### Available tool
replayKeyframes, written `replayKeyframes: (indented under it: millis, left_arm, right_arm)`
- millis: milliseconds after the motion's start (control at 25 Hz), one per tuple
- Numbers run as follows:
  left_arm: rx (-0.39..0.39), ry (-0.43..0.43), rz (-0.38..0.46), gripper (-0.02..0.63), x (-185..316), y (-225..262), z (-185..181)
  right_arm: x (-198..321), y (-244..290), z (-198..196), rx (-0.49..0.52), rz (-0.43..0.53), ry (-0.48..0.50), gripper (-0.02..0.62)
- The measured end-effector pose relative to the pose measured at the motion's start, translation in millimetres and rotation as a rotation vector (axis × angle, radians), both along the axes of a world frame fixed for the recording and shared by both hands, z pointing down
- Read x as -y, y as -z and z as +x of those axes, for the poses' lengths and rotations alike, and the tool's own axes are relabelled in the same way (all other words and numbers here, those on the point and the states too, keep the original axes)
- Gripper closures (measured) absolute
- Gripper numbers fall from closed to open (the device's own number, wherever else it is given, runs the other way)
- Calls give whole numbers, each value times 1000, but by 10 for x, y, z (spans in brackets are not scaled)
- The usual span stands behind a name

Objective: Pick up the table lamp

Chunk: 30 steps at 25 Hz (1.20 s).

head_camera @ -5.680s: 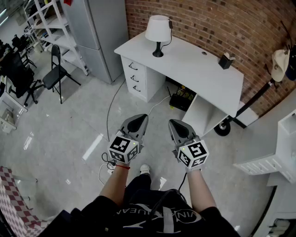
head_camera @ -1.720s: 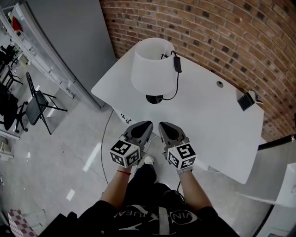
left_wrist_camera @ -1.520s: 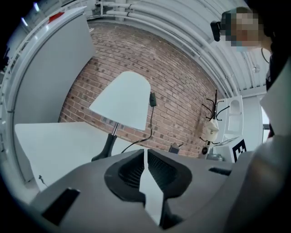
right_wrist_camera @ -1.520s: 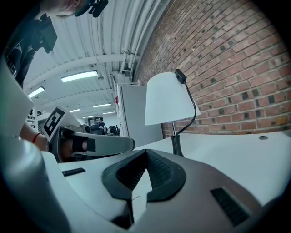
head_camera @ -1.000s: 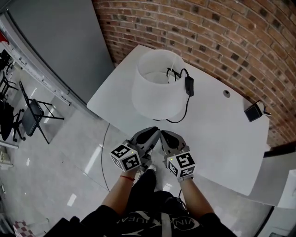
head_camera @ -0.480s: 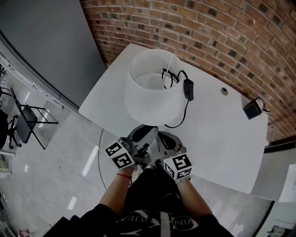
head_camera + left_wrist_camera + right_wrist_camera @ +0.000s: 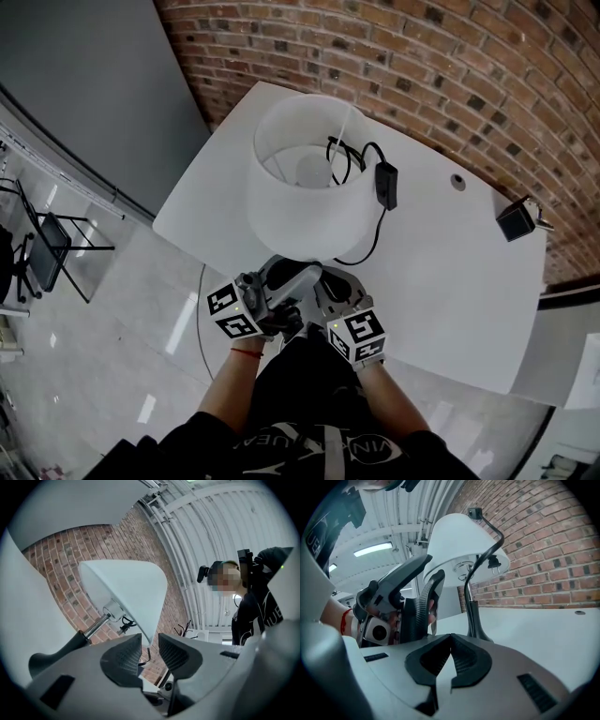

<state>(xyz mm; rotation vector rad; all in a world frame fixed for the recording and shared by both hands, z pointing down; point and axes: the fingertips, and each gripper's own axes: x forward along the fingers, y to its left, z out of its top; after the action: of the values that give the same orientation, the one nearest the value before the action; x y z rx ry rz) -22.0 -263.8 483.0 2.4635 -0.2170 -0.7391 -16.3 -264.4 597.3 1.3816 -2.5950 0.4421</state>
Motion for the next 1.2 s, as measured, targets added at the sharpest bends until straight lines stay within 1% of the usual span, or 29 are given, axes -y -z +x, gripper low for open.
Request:
replayKeyframes:
  millis: [120, 320, 360, 440, 640, 880, 1080, 1200]
  left_arm:
    - [-4, -1, 15, 511, 30, 21, -6]
    - [-34, -3, 20, 514, 42, 87, -11]
    - [-31, 0, 22, 535, 52, 103, -12]
    - [-19, 2, 25, 548, 67, 116, -10]
    - [-3, 6, 10, 560, 103, 131, -13]
    - [13, 18, -4, 565, 261, 207, -14]
    - [18, 30, -8, 568, 412, 285, -19]
    - [14, 43, -12, 566, 515, 324, -23]
  right_arm:
    - [41, -1, -23, 1, 3, 8, 594]
    - [50, 3, -73, 9, 4, 12, 594]
    - [48, 13, -85, 11, 7, 13, 594]
    - [45, 30, -101, 10, 14, 10, 594]
    - [99, 113, -48, 10, 38, -36, 594]
    - [268, 288, -20, 35, 65, -73, 594]
    - [456, 338, -4, 34, 51, -116, 594]
    - [593, 271, 25, -21, 11, -138, 594]
